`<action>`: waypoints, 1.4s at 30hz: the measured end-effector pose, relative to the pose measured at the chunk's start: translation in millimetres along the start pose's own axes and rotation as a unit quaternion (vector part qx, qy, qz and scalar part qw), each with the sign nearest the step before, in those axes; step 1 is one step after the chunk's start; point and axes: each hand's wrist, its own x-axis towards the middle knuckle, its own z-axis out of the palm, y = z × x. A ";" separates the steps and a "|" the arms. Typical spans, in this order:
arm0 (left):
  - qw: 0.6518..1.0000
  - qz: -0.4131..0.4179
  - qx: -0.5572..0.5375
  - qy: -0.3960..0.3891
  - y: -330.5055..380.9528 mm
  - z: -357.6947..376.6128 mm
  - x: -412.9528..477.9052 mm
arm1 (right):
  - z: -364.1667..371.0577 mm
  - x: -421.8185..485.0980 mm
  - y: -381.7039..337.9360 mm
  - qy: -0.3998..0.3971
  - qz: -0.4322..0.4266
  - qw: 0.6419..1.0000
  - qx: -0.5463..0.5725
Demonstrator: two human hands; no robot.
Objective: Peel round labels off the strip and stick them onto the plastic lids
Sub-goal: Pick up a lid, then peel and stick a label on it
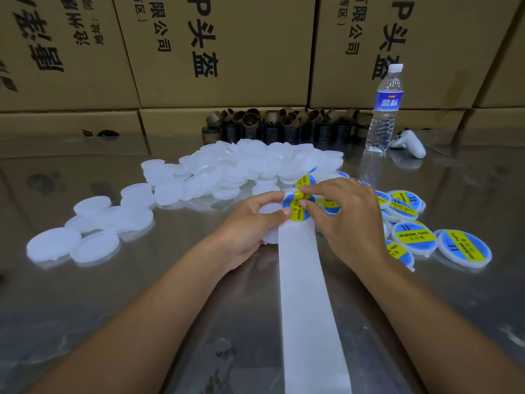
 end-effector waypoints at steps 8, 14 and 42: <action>1.000 -0.009 0.002 0.003 0.4 -0.3 1.2 | 2.7 0.1 -0.4 -0.011 0.014 0.999 0.039; 0.999 -0.015 0.005 0.048 1.4 2.9 1.0 | 4.5 -2.0 -1.6 -0.089 0.044 0.991 0.091; 0.976 0.012 0.047 0.212 2.5 6.0 1.9 | -0.4 -2.3 -13.4 -0.189 0.147 0.921 0.307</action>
